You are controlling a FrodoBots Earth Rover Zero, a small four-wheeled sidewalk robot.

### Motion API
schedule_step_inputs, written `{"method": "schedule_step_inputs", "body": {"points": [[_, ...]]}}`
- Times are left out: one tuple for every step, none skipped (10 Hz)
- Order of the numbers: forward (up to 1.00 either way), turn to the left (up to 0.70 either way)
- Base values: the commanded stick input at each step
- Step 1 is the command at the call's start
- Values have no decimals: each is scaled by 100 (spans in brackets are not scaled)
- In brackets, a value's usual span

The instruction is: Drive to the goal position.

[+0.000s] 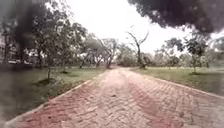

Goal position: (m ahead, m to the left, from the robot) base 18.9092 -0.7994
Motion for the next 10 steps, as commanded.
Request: {"method": "schedule_step_inputs", "body": {"points": [[70,0],[70,0],[70,0],[70,0],[70,0],[70,0],[70,0],[70,0],[70,0],[70,0]]}}
